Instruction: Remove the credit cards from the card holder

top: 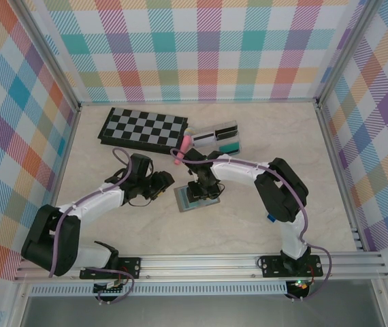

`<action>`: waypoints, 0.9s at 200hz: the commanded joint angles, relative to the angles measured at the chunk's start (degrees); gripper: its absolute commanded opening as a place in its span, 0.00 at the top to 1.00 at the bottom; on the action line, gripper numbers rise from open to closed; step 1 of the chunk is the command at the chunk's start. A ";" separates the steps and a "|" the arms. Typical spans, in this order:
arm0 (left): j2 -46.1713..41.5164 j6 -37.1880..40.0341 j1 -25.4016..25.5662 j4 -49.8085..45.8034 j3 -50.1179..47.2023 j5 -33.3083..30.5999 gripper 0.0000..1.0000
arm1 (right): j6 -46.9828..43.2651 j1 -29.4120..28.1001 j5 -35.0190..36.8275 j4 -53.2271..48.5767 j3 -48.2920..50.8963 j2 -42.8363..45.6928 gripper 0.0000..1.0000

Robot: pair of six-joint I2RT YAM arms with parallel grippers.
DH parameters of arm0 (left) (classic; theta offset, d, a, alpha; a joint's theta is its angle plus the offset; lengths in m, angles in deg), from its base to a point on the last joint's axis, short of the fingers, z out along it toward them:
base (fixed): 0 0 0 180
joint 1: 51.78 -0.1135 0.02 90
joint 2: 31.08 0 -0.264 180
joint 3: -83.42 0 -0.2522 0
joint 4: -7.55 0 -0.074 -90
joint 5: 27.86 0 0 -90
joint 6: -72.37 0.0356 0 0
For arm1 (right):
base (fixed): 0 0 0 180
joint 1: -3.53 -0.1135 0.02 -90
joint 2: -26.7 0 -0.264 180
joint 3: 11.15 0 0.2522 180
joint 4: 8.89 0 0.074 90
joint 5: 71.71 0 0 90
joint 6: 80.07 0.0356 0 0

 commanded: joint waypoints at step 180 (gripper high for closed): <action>12.83 -5.91 6.48 6.82 3.21 3.95 0.68 | 2.66 0.55 4.90 -1.38 2.69 -6.50 0.61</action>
